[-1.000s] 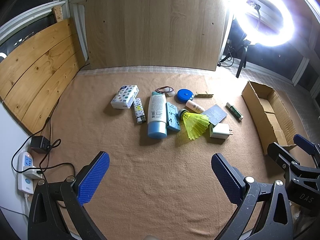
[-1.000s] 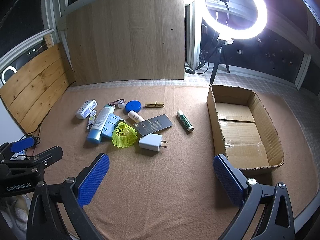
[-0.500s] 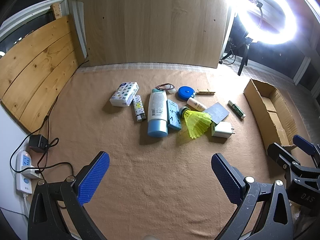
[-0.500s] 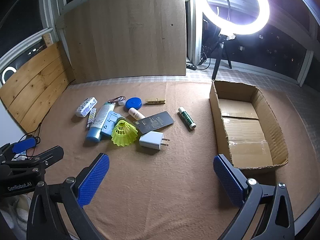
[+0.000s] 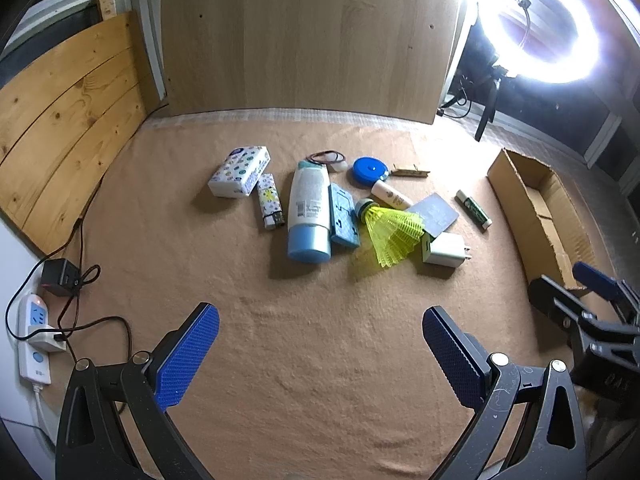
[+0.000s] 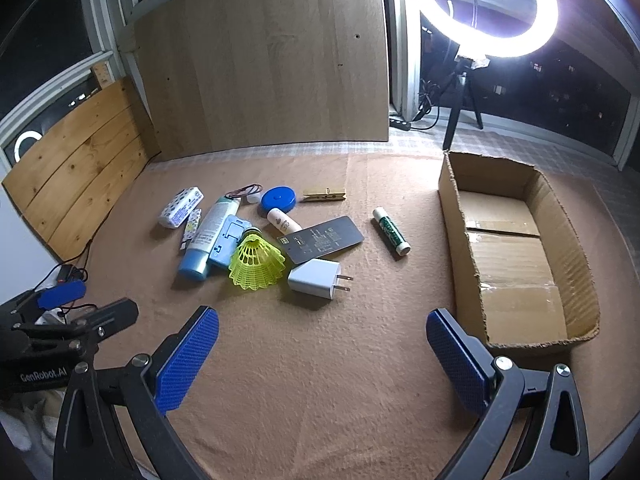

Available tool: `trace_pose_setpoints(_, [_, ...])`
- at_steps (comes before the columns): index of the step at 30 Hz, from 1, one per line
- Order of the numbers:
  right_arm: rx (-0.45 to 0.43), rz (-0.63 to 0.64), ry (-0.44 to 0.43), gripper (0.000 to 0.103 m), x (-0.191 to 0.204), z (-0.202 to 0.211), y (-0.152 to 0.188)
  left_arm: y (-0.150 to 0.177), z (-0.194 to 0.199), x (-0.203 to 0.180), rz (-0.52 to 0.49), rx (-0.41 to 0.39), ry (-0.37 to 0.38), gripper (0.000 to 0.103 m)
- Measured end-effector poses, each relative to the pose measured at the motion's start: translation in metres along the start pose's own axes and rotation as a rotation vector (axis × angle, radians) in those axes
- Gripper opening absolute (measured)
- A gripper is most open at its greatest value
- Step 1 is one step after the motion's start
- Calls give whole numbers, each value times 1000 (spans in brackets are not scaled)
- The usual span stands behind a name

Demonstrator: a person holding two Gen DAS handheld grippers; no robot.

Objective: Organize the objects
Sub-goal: 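Move the right tool toward the white charger and open its fingers around it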

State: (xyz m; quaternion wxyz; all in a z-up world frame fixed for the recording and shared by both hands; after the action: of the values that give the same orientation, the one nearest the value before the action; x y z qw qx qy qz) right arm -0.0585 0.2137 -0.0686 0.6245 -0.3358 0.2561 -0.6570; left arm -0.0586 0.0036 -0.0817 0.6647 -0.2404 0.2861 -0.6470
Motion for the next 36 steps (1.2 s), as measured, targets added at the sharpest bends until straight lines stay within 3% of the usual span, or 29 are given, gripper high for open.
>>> trace_pose_setpoints(6, [40, -36, -42, 97, -6, -20, -2, -2, -12, -3, -14, -1, 5, 103])
trace_pose_setpoints(14, [107, -88, -101, 77, -16, -58, -12, -28, -33, -5, -27, -18, 19, 100])
trace_pose_setpoints(18, [157, -108, -144, 62, -16, -77, -16, -43, -49, -11, -40, -19, 31, 95])
trace_pose_setpoints(27, [260, -134, -186, 50, -18, -117, -16, -69, -95, -35, -58, 42, 99, 68])
trace_pose_setpoints(32, [317, -148, -210, 41, -17, -139, -16, -73, -98, -33, -41, 33, 100, 67])
trace_pose_setpoints(36, [354, -167, -230, 40, -19, -152, -14, -70, -93, -20, -29, 28, 83, 67])
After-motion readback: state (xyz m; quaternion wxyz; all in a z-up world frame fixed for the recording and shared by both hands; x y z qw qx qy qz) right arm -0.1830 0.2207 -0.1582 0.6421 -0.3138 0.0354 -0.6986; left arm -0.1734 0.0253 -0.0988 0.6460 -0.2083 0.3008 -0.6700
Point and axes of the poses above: each gripper's, at about its wrist camera, not at the fingertips, and z roughly against the way its jaws point, x to its left, y to its underside, the point moved 5 cm from there along -z, roughly the way its jaws point, and after that the axes turned 11 degrees about -x, right-handed, at the moved point
